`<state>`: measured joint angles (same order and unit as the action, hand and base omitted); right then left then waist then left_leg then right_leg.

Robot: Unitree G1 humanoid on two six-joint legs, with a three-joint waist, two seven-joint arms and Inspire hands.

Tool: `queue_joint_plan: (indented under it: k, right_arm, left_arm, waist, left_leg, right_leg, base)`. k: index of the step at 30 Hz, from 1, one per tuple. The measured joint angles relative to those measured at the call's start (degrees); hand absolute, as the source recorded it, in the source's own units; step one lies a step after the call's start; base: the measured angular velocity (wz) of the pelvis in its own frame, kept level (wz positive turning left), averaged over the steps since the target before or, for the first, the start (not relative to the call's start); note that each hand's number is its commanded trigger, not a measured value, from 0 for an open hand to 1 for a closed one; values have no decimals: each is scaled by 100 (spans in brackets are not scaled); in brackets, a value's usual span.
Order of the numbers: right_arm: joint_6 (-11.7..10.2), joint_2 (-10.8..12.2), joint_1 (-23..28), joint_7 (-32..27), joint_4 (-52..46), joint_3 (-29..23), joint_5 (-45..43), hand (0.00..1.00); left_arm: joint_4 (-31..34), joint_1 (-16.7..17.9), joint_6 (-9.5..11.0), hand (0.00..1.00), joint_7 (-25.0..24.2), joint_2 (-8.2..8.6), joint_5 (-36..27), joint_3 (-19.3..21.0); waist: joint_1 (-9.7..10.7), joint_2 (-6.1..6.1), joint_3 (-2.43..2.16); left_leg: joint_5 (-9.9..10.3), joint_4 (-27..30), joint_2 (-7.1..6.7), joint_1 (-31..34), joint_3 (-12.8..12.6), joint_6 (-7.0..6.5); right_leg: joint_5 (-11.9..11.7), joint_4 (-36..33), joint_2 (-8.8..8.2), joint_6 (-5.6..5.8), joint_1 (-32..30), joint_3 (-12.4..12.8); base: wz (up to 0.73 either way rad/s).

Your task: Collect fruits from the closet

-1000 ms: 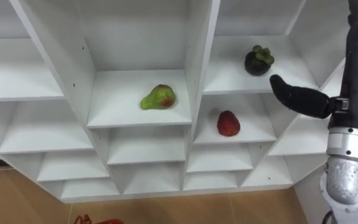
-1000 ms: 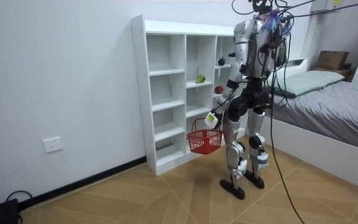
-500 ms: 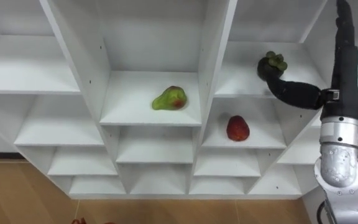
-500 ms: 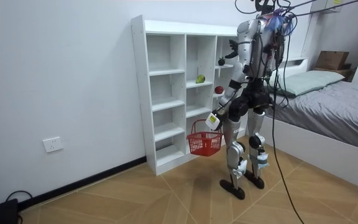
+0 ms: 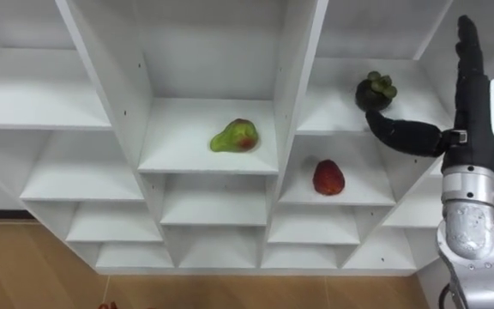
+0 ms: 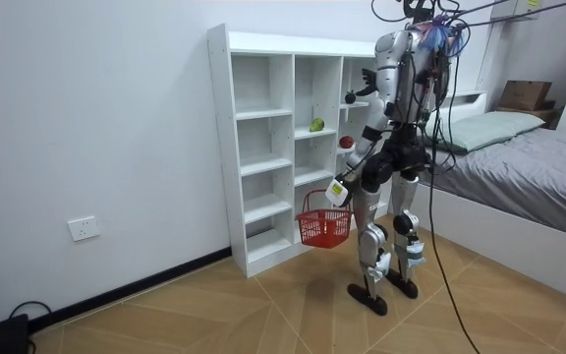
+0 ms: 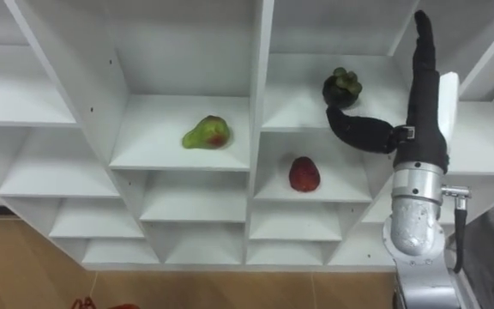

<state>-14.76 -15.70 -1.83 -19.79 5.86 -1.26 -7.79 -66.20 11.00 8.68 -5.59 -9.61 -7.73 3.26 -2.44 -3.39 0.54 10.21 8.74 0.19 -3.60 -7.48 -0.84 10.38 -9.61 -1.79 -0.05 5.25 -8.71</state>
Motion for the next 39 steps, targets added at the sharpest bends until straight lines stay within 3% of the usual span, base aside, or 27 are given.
queue_joint_plan:
  k: [9,15,22,29,34,39]
  right_arm:
    - [125,-57,-208,325,469,1,55,0]
    - [265,-56,-523,389,726,-2,-2,0]
    - [487,-71,-887,397,968,-2,95,0]
    - [489,-115,-947,491,968,-1,257,0]
    - [498,-293,-1064,617,1149,-1,324,0]
    - [674,-322,-1270,621,1579,-3,407,0]
  left_arm:
    - [97,-29,-120,100,-15,-5,175,50]
    - [218,-37,-126,100,-86,-26,327,176]
    - [222,-128,-307,100,-120,-37,393,224]
    - [346,-89,-383,100,-125,-34,408,219]
    - [440,0,-400,100,-123,-33,516,221]
    - [441,1,-465,100,-125,-32,514,220]
  waist:
    - [-102,-28,-10]
    - [-160,-110,32]
    - [-251,-127,11]
    - [-260,-96,-8]
    - [-259,-43,-36]
    - [-257,-48,-33]
  left_leg:
    - [-1,43,-6,-8,105,1]
    - [-4,75,-7,22,133,5]
    - [-4,91,-12,46,180,5]
    - [-4,114,-12,92,211,6]
    - [-4,167,-9,85,212,6]
    - [-6,204,-6,94,218,8]
  right_leg:
    - [1,5,-9,0,66,-100]
    - [1,11,-9,0,61,-134]
    - [1,8,-13,0,63,-223]
    - [1,4,-13,0,40,-233]
    - [1,1,-17,0,72,-233]
    - [0,-9,-14,-3,90,-233]
  base:
    - [5]
    - [2]
    - [3]
    - [2]
    - [0]
    - [0]
